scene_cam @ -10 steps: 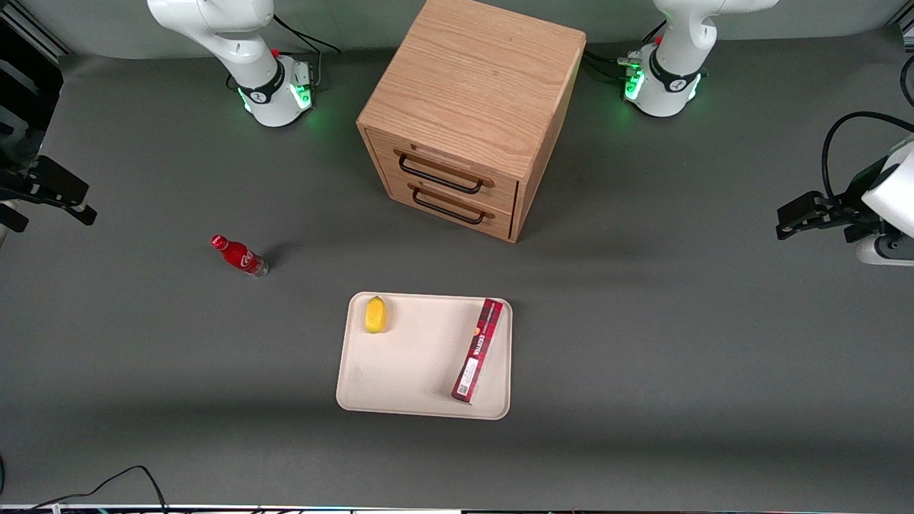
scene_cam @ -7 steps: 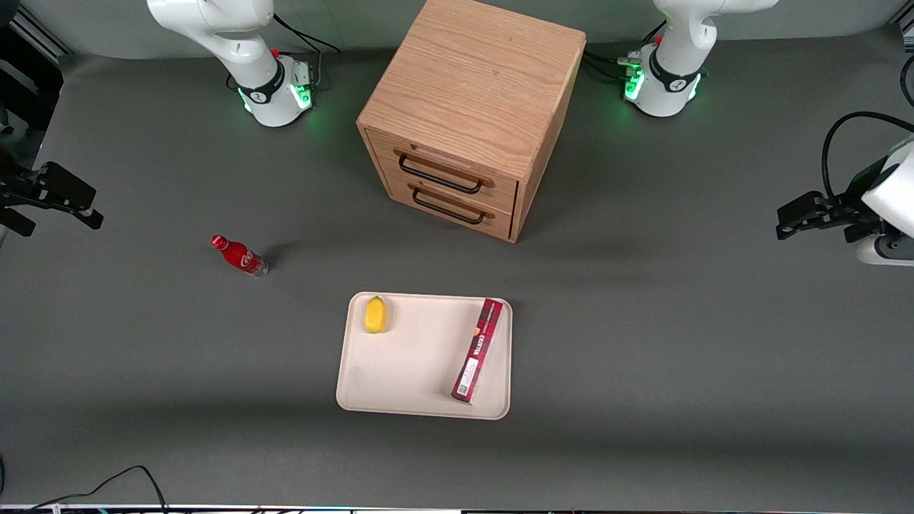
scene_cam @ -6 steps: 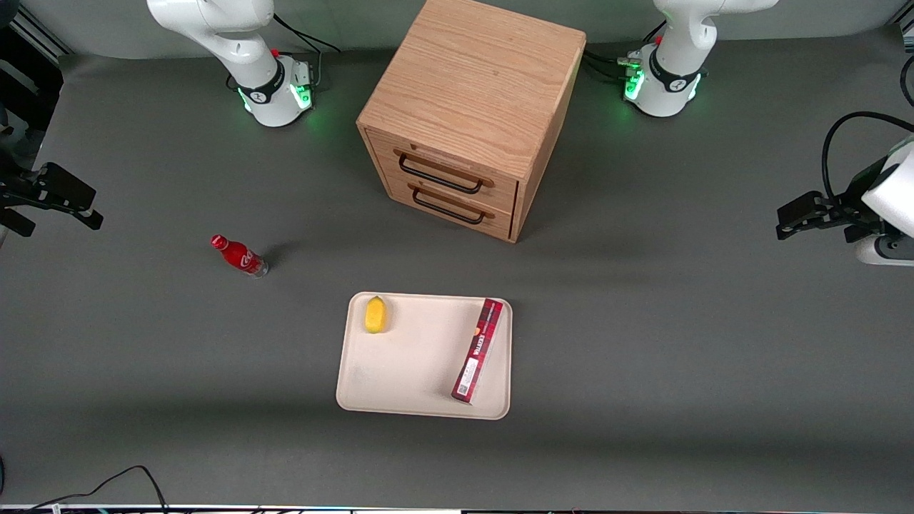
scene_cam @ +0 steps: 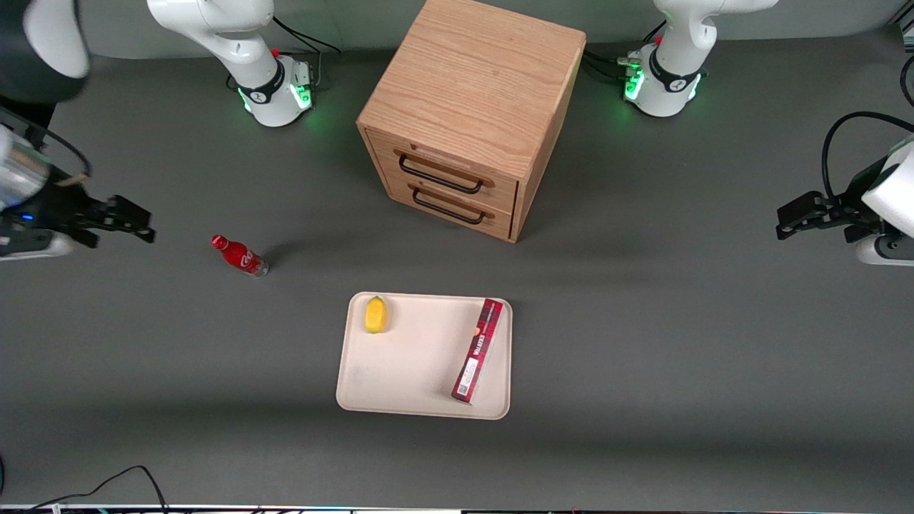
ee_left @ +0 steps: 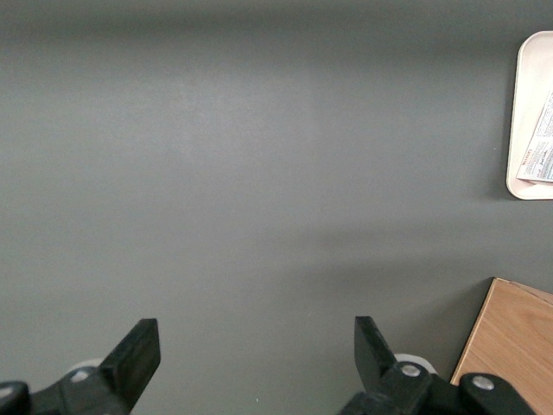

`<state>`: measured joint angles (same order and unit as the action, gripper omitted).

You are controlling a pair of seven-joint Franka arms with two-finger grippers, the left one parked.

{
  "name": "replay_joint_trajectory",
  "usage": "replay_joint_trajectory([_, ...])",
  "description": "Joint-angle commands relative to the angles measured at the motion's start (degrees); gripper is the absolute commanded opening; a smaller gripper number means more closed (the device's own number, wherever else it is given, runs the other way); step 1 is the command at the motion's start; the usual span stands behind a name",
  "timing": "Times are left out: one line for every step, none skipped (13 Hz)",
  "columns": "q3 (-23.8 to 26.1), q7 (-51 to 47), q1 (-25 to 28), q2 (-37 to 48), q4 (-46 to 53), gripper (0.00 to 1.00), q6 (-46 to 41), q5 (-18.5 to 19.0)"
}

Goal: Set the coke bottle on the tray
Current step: 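Move the open right gripper down toward the red Coca-Cola bottle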

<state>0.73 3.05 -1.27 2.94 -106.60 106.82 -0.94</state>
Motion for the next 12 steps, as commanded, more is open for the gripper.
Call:
replay_joint_trajectory([-0.2,-0.15,0.04,6.02,-14.56,1.0,10.92,-0.82])
replay_joint_trajectory([-0.38,0.03,0.12,6.29,-17.9,1.0,14.43,-0.82])
replay_joint_trajectory([-0.29,0.11,0.13,6.46,-21.51,1.0,18.56,-0.82])
replay_joint_trajectory([-0.03,0.11,0.13,6.29,-24.15,1.0,22.43,-0.82])
replay_joint_trajectory([-0.03,0.11,0.21,5.94,-26.79,0.99,25.6,-0.82])
replay_joint_trajectory([0.15,0.11,0.47,5.59,-29.08,0.98,28.33,-0.82])
replay_joint_trajectory([0.24,0.11,0.65,4.98,-30.58,0.95,30.53,-0.82])
replay_joint_trajectory([0.33,0.11,0.65,4.1,-31.2,0.89,31.6,-0.82])
replay_joint_trajectory([0.33,0.11,0.83,3.4,-32.08,0.82,33.35,-0.82])
replay_joint_trajectory([0.41,0.03,0.74,3.3,-33.05,0.75,34.76,-0.73])
replay_joint_trajectory([0.41,0.03,0.83,3.3,-33.84,0.71,35.38,-0.82])
replay_joint_trajectory([0.41,0.03,0.74,3.39,-34.46,0.7,35.48,-0.73])
